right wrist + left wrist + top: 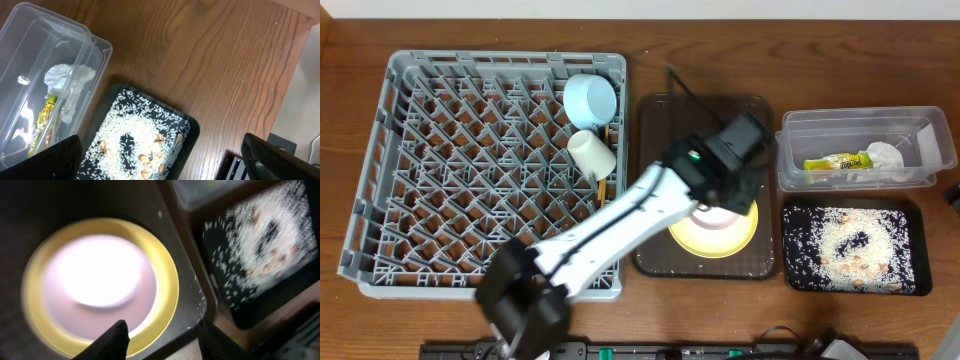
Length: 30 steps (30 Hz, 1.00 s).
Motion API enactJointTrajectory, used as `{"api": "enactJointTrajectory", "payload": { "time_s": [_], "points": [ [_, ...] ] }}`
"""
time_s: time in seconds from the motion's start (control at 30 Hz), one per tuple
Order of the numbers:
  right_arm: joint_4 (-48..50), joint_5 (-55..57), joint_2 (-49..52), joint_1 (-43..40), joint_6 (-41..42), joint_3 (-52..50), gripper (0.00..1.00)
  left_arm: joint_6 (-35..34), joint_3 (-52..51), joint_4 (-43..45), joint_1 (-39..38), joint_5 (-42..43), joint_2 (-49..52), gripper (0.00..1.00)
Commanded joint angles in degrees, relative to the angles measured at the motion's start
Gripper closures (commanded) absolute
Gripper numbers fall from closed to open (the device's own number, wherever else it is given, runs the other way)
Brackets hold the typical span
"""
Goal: Sort waste into correct bins and load items into the dishwasher rack
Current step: 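Reach the left gripper right to the pink bowl on the yellow plate, then grip the pink bowl rim with the left gripper and lift it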
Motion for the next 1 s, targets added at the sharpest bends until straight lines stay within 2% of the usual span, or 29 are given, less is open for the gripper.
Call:
{"api": "enactJointTrajectory", "payload": {
  "time_s": [0.0,0.27,0.83,0.97],
  "points": [
    [-0.07,0.22,-0.2,-0.63,0.0,0.22,0.01,-0.2,-0.44,1.77,-2.03,-0.94,3.87,0.53],
    [-0.07,0.22,-0.2,-0.63,0.0,0.22,0.01,-0.2,-0.44,4.39,-4.35,-9.92,10.51,0.64],
    [-0.07,0.22,-0.2,-0.63,0.0,0.22,0.01,-0.17,-0.46,5.42,-5.86,-10.29,14.08,0.76],
    [-0.07,0.22,-0.2,-0.63,0.0,0.22,0.01,-0.22,-0.46,5.68,-6.75,-13.38,15.76,0.76]
  ]
}}
